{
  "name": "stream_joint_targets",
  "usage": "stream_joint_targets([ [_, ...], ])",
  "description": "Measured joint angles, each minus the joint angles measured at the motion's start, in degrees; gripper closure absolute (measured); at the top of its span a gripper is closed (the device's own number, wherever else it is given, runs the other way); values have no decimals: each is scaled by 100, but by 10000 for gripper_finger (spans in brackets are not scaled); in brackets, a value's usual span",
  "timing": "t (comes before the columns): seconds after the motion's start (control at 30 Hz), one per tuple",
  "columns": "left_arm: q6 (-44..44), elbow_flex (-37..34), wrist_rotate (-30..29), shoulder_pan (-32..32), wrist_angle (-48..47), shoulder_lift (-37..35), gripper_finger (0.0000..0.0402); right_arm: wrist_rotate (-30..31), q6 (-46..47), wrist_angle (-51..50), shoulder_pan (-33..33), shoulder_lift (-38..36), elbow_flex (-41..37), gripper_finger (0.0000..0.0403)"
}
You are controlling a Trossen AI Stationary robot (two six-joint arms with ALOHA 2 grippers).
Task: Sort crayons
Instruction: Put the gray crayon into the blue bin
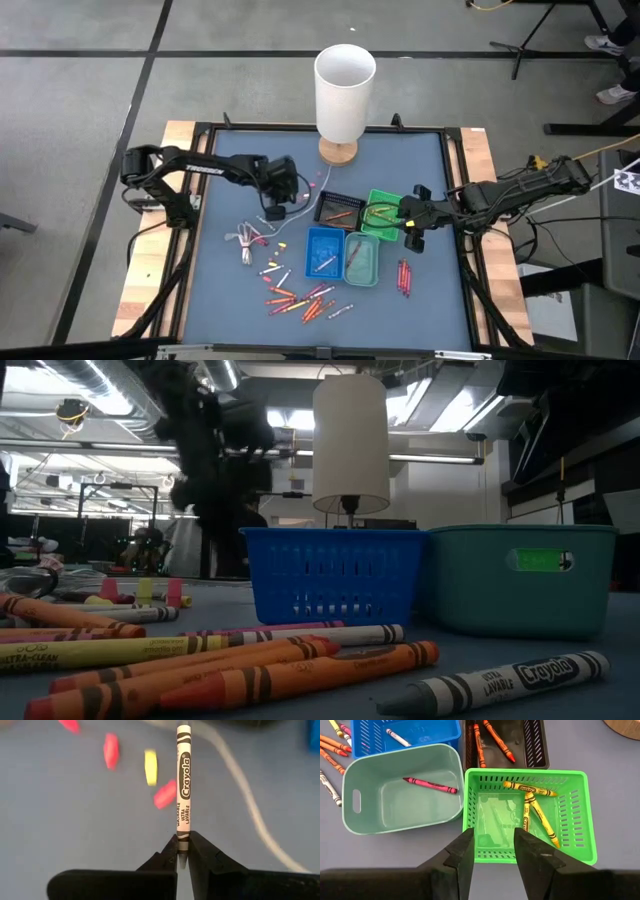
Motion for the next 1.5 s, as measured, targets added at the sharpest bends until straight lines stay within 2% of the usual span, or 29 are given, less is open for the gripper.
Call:
stream_joint_targets([
  [0.23, -391, 708, 215, -125, -106, -9, 394, -2, 0, 0, -1, 0, -2, 267],
  [0.4, -1305, 824, 871, -524, 369, -20, 393, -2, 0, 0, -2, 0, -2, 267],
  [0.5, -1770, 824, 930, -867, 699, -20, 393, -2, 0, 0, -2, 0, -2, 267],
  [0.6, -2022, 826, 715, -1245, 937, -20, 393, -2, 118, 0, 0, 0, -2, 267],
  [0.7, -2283, 826, 384, -1605, 1218, -20, 393, -64, 659, -22, -1, 0, -2, 267],
  [0.87, -2288, 828, -265, -2140, 1586, -22, 393, -502, 1578, -99, 9, 0, -2, 267],
  [0.97, -2286, 828, -733, -2379, 1646, -22, 393, -553, 1914, -107, 169, 0, -2, 267],
  [1.1, -2286, 828, -1212, -2591, 1645, -22, 391, -516, 2353, -123, 595, 0, -2, 267],
  [1.23, -2283, 828, -1451, -2702, 1643, -22, 378, -134, 2998, -130, 1164, 0, -2, 267],
  [1.5, -2283, 828, -1511, -2726, 1643, -24, 341, 465, 4205, -136, 2252, 252, -2, 267],
])
